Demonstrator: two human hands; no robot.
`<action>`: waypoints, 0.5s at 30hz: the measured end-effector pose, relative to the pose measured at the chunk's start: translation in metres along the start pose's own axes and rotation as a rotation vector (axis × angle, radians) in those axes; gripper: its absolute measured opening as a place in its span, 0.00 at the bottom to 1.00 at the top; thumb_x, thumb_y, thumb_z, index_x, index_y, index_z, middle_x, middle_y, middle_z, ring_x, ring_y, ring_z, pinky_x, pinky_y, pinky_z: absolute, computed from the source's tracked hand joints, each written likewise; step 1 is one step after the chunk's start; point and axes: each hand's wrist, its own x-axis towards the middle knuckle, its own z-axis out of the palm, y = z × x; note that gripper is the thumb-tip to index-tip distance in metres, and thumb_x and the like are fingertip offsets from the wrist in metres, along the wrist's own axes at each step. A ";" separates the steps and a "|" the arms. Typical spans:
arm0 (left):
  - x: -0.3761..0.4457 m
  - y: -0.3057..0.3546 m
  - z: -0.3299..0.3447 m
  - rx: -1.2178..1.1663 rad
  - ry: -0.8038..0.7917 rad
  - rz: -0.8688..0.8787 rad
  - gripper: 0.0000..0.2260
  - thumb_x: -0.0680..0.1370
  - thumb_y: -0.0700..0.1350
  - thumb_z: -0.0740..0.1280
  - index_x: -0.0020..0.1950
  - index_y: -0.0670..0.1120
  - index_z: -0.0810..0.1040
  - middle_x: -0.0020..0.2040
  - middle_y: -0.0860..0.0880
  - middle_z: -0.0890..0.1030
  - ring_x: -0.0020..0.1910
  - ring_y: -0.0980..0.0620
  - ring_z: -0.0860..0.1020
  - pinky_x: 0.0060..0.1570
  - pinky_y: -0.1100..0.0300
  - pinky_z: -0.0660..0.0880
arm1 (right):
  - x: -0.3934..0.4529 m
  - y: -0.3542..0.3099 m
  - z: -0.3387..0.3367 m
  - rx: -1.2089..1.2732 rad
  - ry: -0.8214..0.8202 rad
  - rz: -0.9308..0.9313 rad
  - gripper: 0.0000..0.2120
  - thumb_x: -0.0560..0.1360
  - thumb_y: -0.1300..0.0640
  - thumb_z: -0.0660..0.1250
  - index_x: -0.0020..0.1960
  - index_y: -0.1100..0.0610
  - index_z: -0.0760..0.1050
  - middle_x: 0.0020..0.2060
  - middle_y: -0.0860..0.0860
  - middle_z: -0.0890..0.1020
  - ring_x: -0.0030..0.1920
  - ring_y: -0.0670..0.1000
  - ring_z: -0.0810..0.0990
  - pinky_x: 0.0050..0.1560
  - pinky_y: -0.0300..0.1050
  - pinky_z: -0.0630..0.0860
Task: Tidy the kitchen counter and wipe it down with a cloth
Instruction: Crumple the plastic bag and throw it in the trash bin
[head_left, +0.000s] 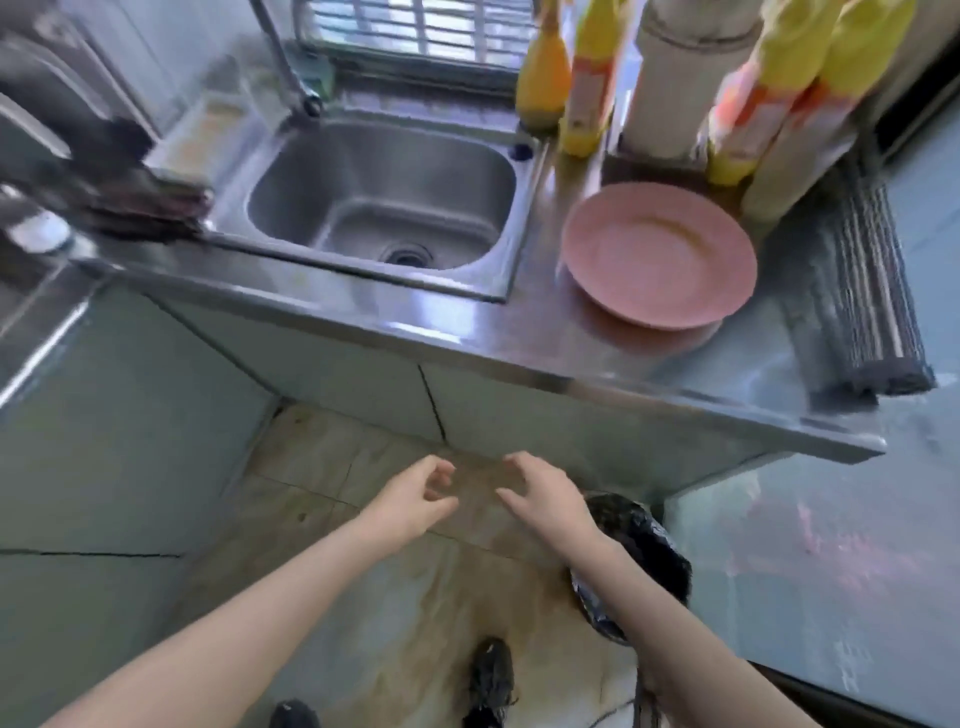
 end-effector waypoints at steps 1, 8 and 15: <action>-0.019 -0.005 -0.018 -0.031 0.047 -0.008 0.16 0.76 0.41 0.66 0.63 0.43 0.71 0.57 0.49 0.75 0.57 0.51 0.75 0.57 0.62 0.70 | -0.002 -0.031 -0.002 -0.015 -0.004 -0.074 0.22 0.76 0.52 0.64 0.68 0.56 0.67 0.63 0.54 0.75 0.64 0.54 0.72 0.62 0.46 0.68; -0.164 -0.106 -0.133 -0.302 0.440 -0.160 0.13 0.75 0.37 0.67 0.58 0.43 0.71 0.54 0.47 0.74 0.52 0.52 0.73 0.50 0.65 0.69 | -0.028 -0.250 0.050 -0.149 -0.166 -0.486 0.19 0.74 0.53 0.67 0.62 0.58 0.71 0.58 0.55 0.78 0.59 0.56 0.75 0.56 0.46 0.71; -0.366 -0.288 -0.175 -0.377 0.844 -0.509 0.18 0.74 0.36 0.67 0.63 0.38 0.70 0.57 0.47 0.72 0.53 0.50 0.73 0.47 0.67 0.65 | -0.095 -0.426 0.200 -0.394 -0.479 -0.798 0.15 0.73 0.58 0.63 0.58 0.61 0.72 0.54 0.57 0.78 0.56 0.59 0.76 0.49 0.48 0.75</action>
